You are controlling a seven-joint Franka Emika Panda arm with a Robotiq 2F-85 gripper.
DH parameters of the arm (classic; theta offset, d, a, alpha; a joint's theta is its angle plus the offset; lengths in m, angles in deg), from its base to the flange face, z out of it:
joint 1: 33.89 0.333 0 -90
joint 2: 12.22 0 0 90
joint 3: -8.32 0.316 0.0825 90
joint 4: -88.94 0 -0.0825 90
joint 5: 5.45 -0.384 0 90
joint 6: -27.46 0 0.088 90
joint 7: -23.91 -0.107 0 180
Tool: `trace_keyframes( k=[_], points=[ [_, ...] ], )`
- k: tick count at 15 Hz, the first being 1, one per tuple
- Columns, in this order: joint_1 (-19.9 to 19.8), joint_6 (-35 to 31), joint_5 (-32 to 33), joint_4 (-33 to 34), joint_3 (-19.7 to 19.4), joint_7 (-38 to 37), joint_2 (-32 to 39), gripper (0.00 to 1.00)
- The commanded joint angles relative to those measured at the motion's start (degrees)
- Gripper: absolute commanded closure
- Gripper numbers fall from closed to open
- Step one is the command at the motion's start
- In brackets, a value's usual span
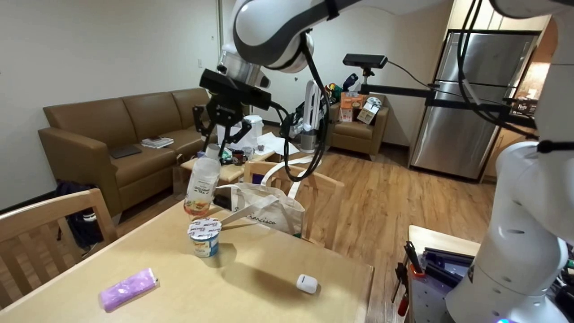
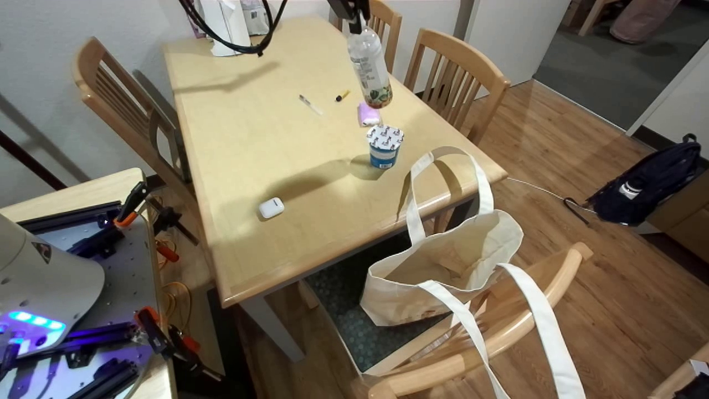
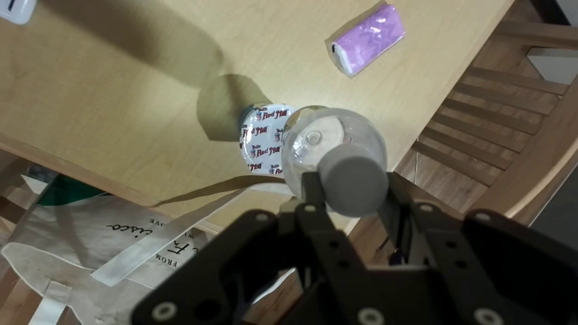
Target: Put the bottle in the bag
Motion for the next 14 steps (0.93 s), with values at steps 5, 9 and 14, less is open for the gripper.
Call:
trace_keyframes(
  k=[5, 9, 14],
  points=[
    [-0.96, -3.56, 3.32, 1.12, -0.6, 1.09, 1.1, 0.9],
    [-3.49, -4.42, 9.48, 6.27, -3.8, 4.53, 5.16, 0.9],
    [-6.39, -0.06, 10.78, 15.18, -6.12, 18.63, 13.18, 0.9]
  ],
)
